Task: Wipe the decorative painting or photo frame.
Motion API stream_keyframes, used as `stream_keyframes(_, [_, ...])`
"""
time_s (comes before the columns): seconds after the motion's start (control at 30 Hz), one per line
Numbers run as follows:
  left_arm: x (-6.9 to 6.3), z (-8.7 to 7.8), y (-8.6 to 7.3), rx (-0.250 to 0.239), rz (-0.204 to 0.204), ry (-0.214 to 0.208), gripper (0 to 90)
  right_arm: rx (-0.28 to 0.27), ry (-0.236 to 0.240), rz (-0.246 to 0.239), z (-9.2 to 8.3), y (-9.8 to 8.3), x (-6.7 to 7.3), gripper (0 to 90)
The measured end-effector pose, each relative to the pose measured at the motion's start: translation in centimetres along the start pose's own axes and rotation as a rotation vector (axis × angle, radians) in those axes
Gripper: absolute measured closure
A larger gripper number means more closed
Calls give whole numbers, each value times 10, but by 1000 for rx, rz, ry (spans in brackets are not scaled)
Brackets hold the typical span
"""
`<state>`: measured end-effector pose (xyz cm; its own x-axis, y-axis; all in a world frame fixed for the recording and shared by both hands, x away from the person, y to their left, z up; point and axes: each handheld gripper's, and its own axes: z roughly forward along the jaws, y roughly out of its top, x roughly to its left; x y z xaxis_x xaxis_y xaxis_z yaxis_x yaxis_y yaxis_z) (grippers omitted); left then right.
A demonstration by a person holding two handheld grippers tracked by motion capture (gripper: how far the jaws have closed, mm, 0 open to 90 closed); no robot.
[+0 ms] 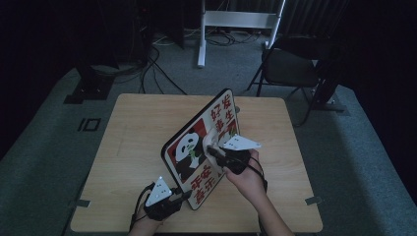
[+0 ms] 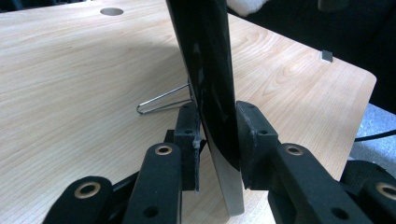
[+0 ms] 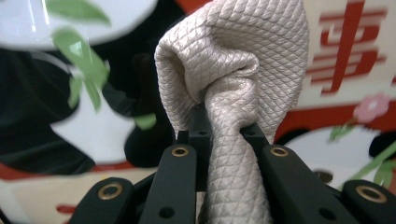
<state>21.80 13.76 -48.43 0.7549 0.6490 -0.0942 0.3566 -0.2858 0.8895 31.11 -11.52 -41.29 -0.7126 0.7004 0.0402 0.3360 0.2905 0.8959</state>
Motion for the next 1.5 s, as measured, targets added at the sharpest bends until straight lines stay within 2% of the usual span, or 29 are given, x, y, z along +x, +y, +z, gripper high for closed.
stream_keyframes(0.13, [0, 0, 0, 0, 2, 1, 729, 31, 1, 23, 3, -17, -3, 809])
stream_keyframes(0.4, [-1, 0, 0, 2, 4, 0, 729, 65, -2, 52, 6, -37, -6, 810])
stream_keyframes(0.8, [-1, 0, 0, 3, 6, -3, 728, 171, -2, 92, 14, -80, -10, 810])
stream_keyframes(1.5, [-1, 0, 0, 3, 3, -7, 728, 242, -10, 129, 21, -112, -12, 811])
